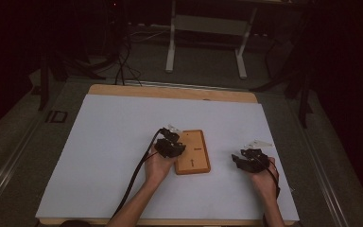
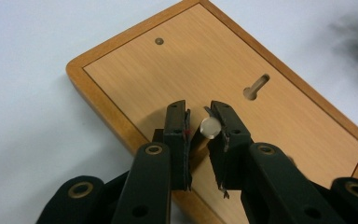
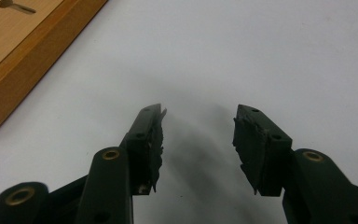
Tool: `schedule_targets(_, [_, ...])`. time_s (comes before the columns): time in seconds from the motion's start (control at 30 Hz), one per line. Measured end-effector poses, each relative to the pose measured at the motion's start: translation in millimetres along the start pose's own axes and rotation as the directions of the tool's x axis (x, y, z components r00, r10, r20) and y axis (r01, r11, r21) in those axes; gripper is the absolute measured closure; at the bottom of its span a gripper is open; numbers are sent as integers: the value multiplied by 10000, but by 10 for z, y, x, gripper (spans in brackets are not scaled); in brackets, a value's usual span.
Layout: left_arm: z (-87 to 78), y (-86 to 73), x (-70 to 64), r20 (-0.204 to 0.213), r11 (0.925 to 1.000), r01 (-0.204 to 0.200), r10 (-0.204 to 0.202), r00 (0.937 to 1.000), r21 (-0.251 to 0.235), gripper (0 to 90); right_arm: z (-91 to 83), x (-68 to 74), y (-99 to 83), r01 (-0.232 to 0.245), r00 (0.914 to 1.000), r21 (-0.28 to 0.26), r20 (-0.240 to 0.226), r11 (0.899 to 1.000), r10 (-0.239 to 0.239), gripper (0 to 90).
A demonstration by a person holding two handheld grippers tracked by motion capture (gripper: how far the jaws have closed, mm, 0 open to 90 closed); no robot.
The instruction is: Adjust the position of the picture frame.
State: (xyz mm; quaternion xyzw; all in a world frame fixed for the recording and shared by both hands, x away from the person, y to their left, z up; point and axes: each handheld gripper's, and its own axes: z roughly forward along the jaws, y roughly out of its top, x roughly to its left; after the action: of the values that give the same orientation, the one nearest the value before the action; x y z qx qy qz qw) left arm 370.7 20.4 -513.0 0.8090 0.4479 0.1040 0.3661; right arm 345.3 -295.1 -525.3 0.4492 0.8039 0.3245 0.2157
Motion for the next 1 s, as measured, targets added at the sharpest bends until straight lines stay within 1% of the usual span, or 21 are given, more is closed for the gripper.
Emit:
schedule_targets(0.03, [3,3,-10,-95,10000,-2,2,10000,10,779,0,1,0,10,10000,0,-2,10000,-10,513])
schedule_targets(0.07, [3,3,-10,-95,10000,-2,2,10000,10,789,0,1,0,10,10000,0,-2,10000,-10,513])
schedule_targets(0.1, [1,7,-18,-282,10000,18,-17,9996,45,789,0,2,0,15,10000,-2,-3,10000,-15,514])
schedule_targets(0.13, [-1,7,-17,-319,10000,47,-45,9995,44,813,-1,0,0,23,10000,-4,9,10000,-23,514])
schedule_targets(0.27, [-6,13,-26,-457,9999,64,-58,9989,123,828,-3,0,0,22,10000,-22,-3,10000,-22,514])
schedule_targets(0.4, [-8,13,-20,-416,9999,37,-32,9991,120,832,2,45,15,141,9998,-46,-113,9999,-142,514])
schedule_targets(0.53, [-10,9,-8,-308,9999,-125,126,9994,52,835,20,85,28,321,9992,-43,-220,9995,-322,516])
schedule_targets(0.63, [-10,2,23,-73,9990,-441,441,9990,-32,835,27,106,29,381,9985,-51,-382,9993,-382,518])
schedule_targets(0.73, [-15,17,29,-32,9981,-610,610,9981,-33,836,39,147,32,610,9956,-98,-711,9981,-615,532])
schedule_targets(0.87, [-40,54,7,-44,9958,-915,915,9958,-76,838,46,205,44,902,9907,-199,-1001,9957,-918,594])
schedule_targets(0.93, [-50,69,4,-28,9948,-1014,1013,9948,-136,838,48,228,47,1007,9870,-276,-1233,9945,-1033,655])
schedule_targets(1.0, [-66,88,-2,-43,9936,-1112,1111,9938,-193,839,47,265,49,1172,9832,-353,-1366,9925,-1209,746])
